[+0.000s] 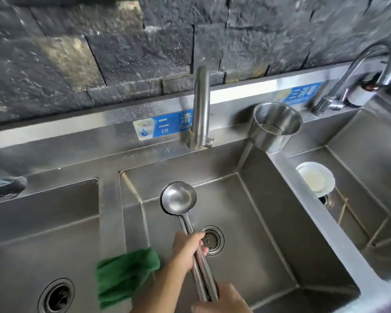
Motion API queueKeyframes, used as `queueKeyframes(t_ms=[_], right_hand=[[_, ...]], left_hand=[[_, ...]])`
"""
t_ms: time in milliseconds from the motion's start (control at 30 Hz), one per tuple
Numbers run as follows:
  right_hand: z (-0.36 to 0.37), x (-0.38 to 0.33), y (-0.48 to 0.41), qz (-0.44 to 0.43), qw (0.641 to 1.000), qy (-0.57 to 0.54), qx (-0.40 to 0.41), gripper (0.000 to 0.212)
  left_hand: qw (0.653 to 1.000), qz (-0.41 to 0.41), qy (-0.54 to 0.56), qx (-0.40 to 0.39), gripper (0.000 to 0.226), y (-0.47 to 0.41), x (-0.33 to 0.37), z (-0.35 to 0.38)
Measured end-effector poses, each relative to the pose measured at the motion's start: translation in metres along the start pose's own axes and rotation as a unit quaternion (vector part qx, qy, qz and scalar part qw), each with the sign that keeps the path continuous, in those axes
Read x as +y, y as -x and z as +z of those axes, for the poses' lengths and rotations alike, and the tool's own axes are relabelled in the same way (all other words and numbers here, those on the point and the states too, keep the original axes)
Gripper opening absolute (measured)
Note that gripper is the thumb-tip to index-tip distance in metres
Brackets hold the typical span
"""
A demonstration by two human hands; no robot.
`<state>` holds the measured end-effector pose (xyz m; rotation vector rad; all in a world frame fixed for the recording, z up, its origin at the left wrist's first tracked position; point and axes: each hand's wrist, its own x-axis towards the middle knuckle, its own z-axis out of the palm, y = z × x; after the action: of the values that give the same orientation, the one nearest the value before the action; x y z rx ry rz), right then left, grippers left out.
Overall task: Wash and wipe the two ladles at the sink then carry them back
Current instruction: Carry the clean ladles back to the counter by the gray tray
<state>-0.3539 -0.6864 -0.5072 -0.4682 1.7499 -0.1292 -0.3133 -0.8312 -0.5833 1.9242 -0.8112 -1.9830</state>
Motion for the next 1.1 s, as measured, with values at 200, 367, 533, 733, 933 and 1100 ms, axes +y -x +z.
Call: queueKeyframes(t_ms=[200,367,533,733,933,1100], right_hand=[[-0.012,0.040,0.041,-0.078,0.984,-0.128,0.098,0.026],[-0.035,0.049,0.141,-0.052,0.953,-0.239,0.178,0.038],[-0.052,0.084,0.212,-0.064,0.921,-0.303,0.238,0.054],[-0.051,0.140,0.282,-0.150,0.860,-0.376,0.310,0.036],[-0.012,0.208,0.368,-0.173,0.801,-0.422,0.388,0.030],[0.052,0.276,0.440,-0.142,0.746,-0.454,0.466,0.034]], left_hand=[[0.995,0.040,-0.058,-0.072,0.040,0.078,0.024,0.048],[0.979,0.086,-0.117,-0.146,0.039,0.152,0.037,0.099],[0.955,0.134,-0.158,-0.211,0.036,0.227,0.037,0.149],[0.914,0.186,-0.199,-0.302,0.037,0.338,0.019,0.192],[0.856,0.240,-0.261,-0.376,0.033,0.458,-0.043,0.207],[0.805,0.266,-0.288,-0.445,0.030,0.564,-0.128,0.198]])
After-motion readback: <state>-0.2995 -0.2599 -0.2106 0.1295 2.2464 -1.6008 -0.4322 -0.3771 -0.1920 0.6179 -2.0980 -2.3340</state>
